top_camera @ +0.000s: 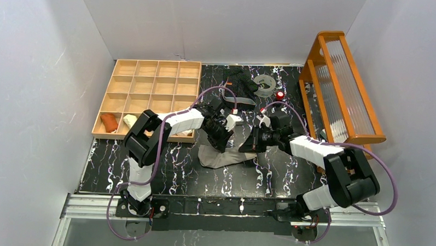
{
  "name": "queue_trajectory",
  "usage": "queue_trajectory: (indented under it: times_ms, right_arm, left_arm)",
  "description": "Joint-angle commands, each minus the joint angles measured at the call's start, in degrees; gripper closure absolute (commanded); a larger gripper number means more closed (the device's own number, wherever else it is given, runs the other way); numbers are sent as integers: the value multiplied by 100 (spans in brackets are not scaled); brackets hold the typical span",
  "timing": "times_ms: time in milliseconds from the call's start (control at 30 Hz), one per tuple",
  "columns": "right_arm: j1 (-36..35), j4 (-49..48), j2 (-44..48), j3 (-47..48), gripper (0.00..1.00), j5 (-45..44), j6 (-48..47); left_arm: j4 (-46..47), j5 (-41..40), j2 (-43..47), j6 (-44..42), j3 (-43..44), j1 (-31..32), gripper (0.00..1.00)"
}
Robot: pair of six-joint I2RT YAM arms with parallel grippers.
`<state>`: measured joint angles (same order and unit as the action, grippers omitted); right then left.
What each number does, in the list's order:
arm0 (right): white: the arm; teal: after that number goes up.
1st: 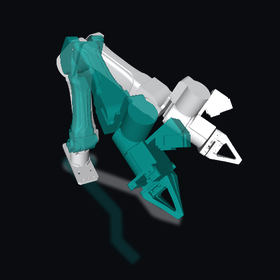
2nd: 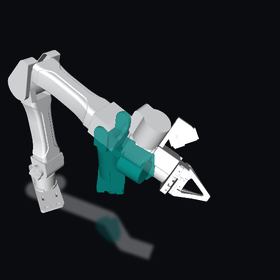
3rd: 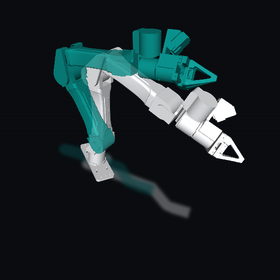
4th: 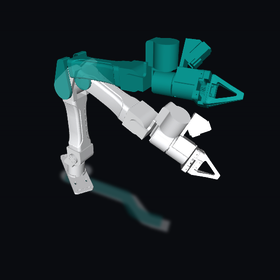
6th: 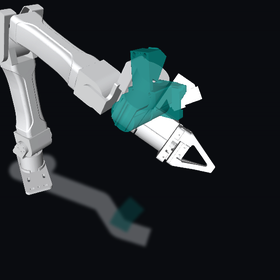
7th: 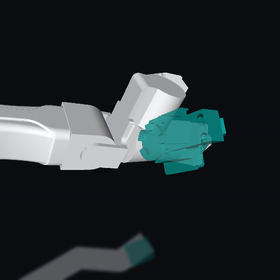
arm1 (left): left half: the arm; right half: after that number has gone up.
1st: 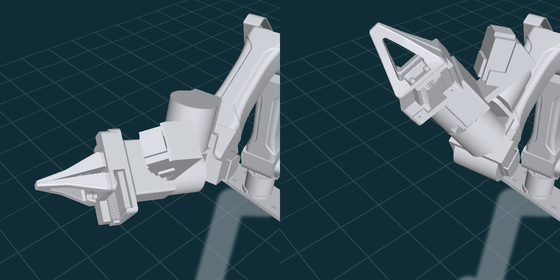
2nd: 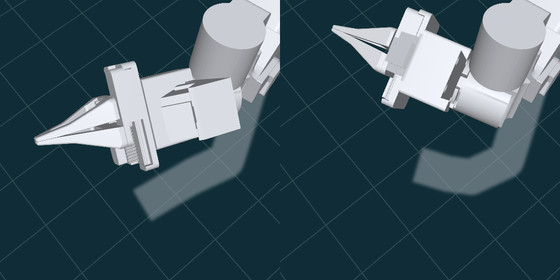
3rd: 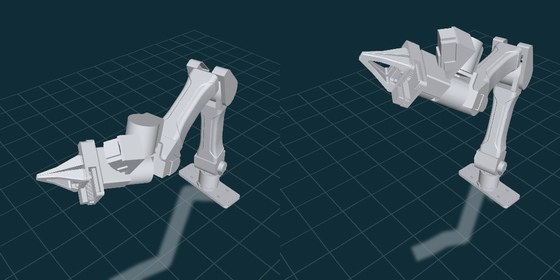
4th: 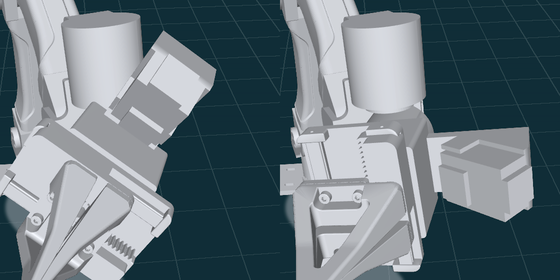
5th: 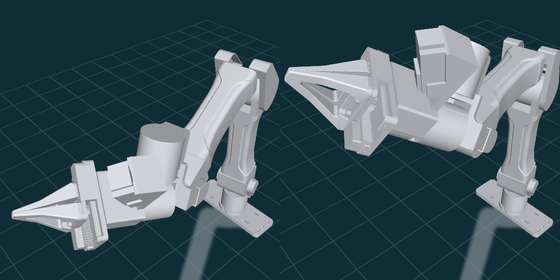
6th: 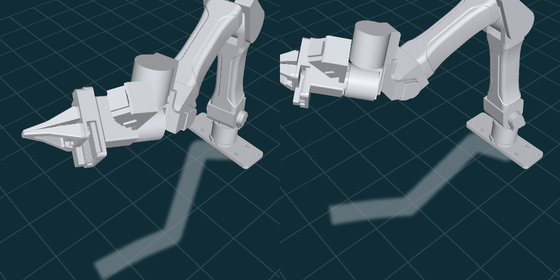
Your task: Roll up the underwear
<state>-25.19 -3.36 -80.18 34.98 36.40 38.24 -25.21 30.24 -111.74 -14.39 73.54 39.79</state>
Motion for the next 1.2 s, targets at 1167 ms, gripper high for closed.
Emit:
queue_trajectory:
  times_ms: [1167]
  right_arm:
    - [-219,1022,33,-596,86,-2486,1095]
  left_arm:
    - [5798,-3414,2934,5350,-4462,864,43]
